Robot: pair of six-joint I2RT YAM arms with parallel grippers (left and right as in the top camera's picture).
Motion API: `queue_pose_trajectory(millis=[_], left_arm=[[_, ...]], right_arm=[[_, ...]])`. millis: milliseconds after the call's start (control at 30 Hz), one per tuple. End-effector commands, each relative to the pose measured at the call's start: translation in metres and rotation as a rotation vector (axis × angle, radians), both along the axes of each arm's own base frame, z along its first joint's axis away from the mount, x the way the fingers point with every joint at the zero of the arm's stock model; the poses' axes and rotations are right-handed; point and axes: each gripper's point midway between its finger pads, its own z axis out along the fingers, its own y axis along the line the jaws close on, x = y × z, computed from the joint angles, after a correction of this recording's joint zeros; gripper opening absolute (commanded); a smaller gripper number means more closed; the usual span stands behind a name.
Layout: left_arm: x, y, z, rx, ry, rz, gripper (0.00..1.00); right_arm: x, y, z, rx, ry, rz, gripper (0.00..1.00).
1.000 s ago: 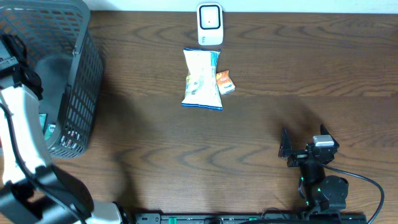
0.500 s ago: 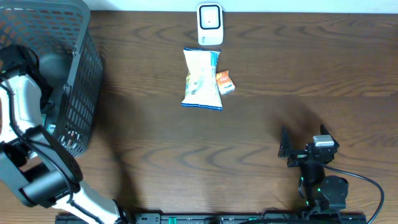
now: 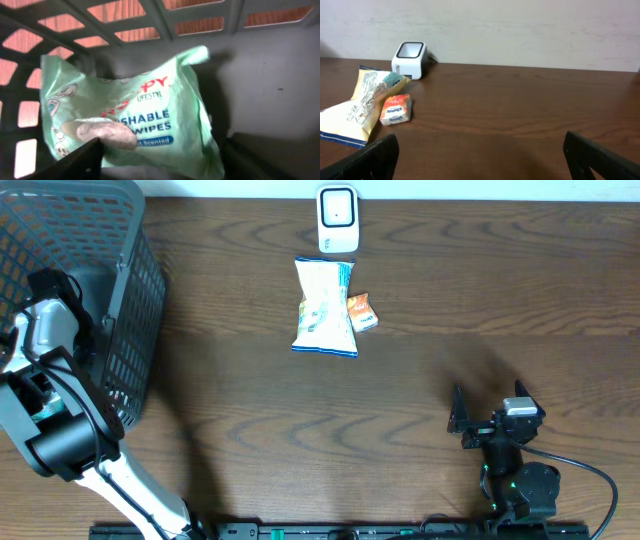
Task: Scan the item barcode
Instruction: 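Withdraw the left gripper and reach into the basket, then grasp the green wipes pack in the basket with the left gripper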
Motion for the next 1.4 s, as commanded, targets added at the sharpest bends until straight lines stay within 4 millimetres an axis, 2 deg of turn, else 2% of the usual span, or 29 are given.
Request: queue_pose_trajectory(millis=[0,233,433,500,533,633,767,933,1033,1133,1200,1233,1367], left_arm=[[-0.01,0.008,0.002,0.053,0.053,0.024,0.7],[-0.03,0.016,0.003,0.056,0.107,0.058,0.7],[-0.037,0.012,-0.011,-0.017,0.151,-0.015,0.67],[-0.038,0.011,-0.013,-0.022,0.161,-0.025,0.56],[-0.038,0.011,-0.013,-0.026,0.167,-0.034,0.45],[-0.038,0.011,-0.013,-0.03,0.168,-0.04,0.37],[-0.038,0.011,-0.013,-0.031,0.17,-0.04,0.08],[-0.034,0.008,-0.007,-0.047,0.151,-0.065,0.07],[-0.029,0.011,0.015,-0.016,0.105,-0.065,0.07],[-0.023,0.011,0.053,0.039,0.024,-0.071,0.07],[-0.013,0.008,0.084,0.083,-0.075,-0.085,0.07],[-0.003,0.004,0.109,0.106,-0.169,-0.103,0.07],[0.029,-0.028,0.182,0.105,-0.49,-0.217,0.07]], right_arm=[[0.0,-0.001,0.0,0.0,0.0,-0.005,0.99],[0.0,-0.001,0.0,0.0,0.0,-0.005,0.99],[0.0,-0.001,0.0,0.0,0.0,-0.005,0.99],[0.0,-0.001,0.0,0.0,0.0,-0.005,0.99],[0.0,-0.001,0.0,0.0,0.0,-0.005,0.99],[0.0,-0.001,0.0,0.0,0.0,-0.005,0.99],[0.0,-0.001,0.0,0.0,0.0,-0.005,0.99],[0.0,-0.001,0.0,0.0,0.0,-0.005,0.99],[0.0,-0.001,0.0,0.0,0.0,-0.005,0.99],[0.0,-0.001,0.0,0.0,0.0,-0.005,0.99],[0.0,-0.001,0.0,0.0,0.0,-0.005,0.99],[0.0,-0.001,0.0,0.0,0.0,-0.005,0.99],[0.0,-0.001,0.0,0.0,0.0,-0.005,0.99]])
